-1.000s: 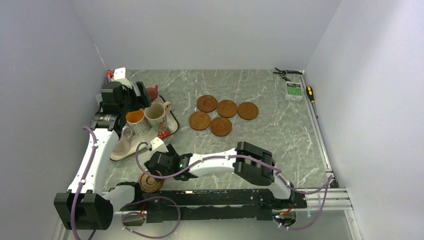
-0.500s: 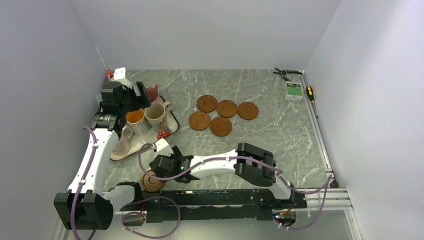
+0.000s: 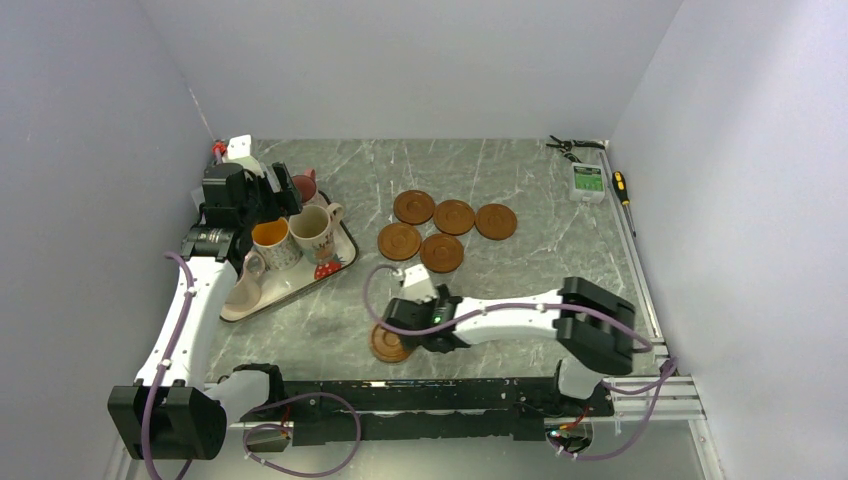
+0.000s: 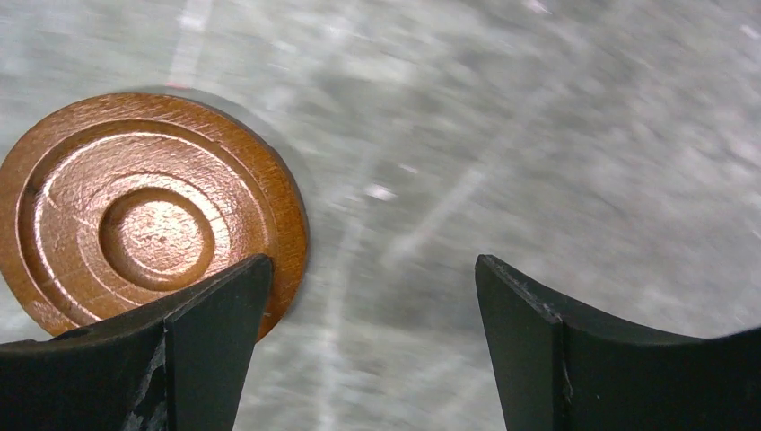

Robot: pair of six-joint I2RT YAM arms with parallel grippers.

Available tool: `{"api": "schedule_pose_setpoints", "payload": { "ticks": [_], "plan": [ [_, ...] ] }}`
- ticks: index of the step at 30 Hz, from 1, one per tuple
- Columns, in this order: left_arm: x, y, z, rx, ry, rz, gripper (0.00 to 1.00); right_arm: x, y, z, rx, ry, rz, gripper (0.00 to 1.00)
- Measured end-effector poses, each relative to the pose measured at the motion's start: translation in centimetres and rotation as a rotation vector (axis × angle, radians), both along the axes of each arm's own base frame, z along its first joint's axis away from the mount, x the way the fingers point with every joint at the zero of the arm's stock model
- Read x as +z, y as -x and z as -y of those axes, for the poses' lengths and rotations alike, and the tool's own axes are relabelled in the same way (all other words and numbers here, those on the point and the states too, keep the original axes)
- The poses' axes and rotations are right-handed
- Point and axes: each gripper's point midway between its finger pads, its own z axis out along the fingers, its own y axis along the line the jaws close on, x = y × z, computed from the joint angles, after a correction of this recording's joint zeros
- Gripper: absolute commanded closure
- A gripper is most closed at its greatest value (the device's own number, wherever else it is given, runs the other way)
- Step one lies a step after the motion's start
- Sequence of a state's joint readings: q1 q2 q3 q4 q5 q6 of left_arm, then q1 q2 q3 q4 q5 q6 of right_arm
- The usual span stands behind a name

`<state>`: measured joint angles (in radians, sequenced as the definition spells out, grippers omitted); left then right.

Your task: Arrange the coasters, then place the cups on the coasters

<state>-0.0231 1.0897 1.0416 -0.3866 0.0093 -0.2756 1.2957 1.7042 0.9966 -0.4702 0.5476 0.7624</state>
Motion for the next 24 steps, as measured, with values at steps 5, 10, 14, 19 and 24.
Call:
{"api": "schedule_pose_setpoints", "payload": {
  "ticks": [5,10,14,19,24],
  "plan": [
    [0.0,0.0,0.0,0.000,0.000,0.000,0.06,0.5,0.2,6.2,-0.091,0.077,-0.019,0.09],
    [0.0,0.0,0.0,0.000,0.000,0.000,0.06,1.8,0.3,5.8,-0.087,0.045,-0.016,0.09],
    [0.0,0.0,0.0,0.000,0.000,-0.001,0.06,2.8,0.2,2.4,-0.048,-0.018,-0.022,0.15],
    [-0.1,0.0,0.0,0.000,0.000,-0.003,0.06,1.9,0.5,-2.4,0.014,-0.063,-0.055,0.24],
    [-0.2,-0.1,0.0,0.000,0.000,-0.006,0.06,0.2,1.5,-3.6,0.049,-0.054,-0.106,0.32]
  ]
}}
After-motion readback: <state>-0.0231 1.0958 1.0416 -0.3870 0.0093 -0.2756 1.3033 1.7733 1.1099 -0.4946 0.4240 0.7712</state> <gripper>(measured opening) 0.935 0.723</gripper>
